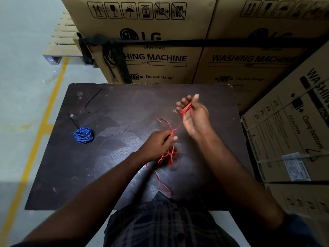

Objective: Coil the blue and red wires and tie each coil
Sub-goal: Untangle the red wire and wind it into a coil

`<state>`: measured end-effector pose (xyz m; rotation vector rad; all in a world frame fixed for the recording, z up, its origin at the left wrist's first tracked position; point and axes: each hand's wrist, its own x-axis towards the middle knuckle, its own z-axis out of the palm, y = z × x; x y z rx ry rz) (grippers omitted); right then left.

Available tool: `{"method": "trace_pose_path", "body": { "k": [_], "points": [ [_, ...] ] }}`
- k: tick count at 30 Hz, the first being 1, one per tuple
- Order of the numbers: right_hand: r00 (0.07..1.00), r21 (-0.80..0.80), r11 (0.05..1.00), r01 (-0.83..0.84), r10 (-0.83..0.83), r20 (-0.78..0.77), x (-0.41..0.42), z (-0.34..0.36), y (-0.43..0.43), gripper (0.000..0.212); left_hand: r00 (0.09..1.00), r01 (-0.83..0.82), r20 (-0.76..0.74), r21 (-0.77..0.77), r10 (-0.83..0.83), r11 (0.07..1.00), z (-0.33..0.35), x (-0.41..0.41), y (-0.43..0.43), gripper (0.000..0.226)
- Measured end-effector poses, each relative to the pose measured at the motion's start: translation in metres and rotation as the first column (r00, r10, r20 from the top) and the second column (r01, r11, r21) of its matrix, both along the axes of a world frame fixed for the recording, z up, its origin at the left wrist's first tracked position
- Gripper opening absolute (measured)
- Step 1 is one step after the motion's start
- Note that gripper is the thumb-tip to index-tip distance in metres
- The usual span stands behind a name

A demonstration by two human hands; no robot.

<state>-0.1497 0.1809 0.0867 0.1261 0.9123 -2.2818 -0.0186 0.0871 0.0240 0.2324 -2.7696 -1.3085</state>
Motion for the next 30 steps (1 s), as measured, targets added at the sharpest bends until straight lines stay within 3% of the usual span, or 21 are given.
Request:
{"method": "trace_pose_path", "body": {
  "k": [4,7,9,11,14,15,17,19,22,26,30],
  "points": [
    [0.978,0.146,0.978,0.15,-0.125,-0.167,-0.012,-0.013,-0.006,0.031,0.998,0.034,-0.042,-0.076,-0.037,0.997,0.001,0.008,0.003,0.018],
    [0.888,0.42,0.888,0.188,0.029,-0.459,-0.007,-0.038,-0.005,0.024,0.994,0.023,-0.101,-0.111,-0.035,0.994,0.008,0.006,-0.004,0.023],
    [0.758,0.581,0.781,0.228,0.232,-0.61,-0.001,-0.05,0.0,0.021,0.991,0.013,-0.13,-0.147,-0.032,0.989,0.011,0.004,-0.012,0.024],
    [0.569,0.691,0.651,0.315,0.453,-0.686,0.004,-0.053,0.006,0.027,0.985,0.003,-0.17,-0.189,-0.036,0.982,0.016,0.002,-0.019,0.02],
    [0.358,0.802,0.518,0.296,0.719,-0.596,0.009,-0.053,0.014,0.027,0.965,-0.027,-0.26,-0.227,-0.034,0.974,0.02,0.002,-0.029,0.01],
    [0.353,0.843,0.493,0.216,0.765,-0.538,0.011,-0.052,0.015,0.03,0.959,-0.045,-0.282,-0.23,-0.022,0.972,0.021,0.002,-0.033,0.01],
    [0.43,0.852,0.515,-0.093,0.793,-0.433,0.014,-0.045,0.016,0.037,0.95,-0.073,-0.313,-0.238,-0.006,0.968,0.021,0.003,-0.041,0.009],
    [0.49,0.737,0.544,-0.402,0.808,-0.328,0.015,-0.035,0.017,0.042,0.943,-0.097,-0.334,-0.225,0.017,0.97,0.022,0.003,-0.044,0.007],
    [0.502,0.538,0.518,-0.665,0.843,-0.19,0.014,-0.021,0.02,0.038,0.941,-0.122,-0.327,-0.095,0.085,0.988,0.026,0.001,-0.044,0.006],
    [0.581,0.332,0.6,-0.728,0.797,-0.166,0.017,-0.021,0.023,0.028,0.952,-0.131,-0.269,0.064,0.144,0.989,0.018,-0.003,-0.043,0.011],
    [0.673,0.311,0.693,-0.65,0.715,-0.187,0.017,-0.025,0.02,0.028,0.959,-0.178,-0.213,0.052,0.185,0.983,0.003,-0.001,-0.037,0.039]
  ]
}}
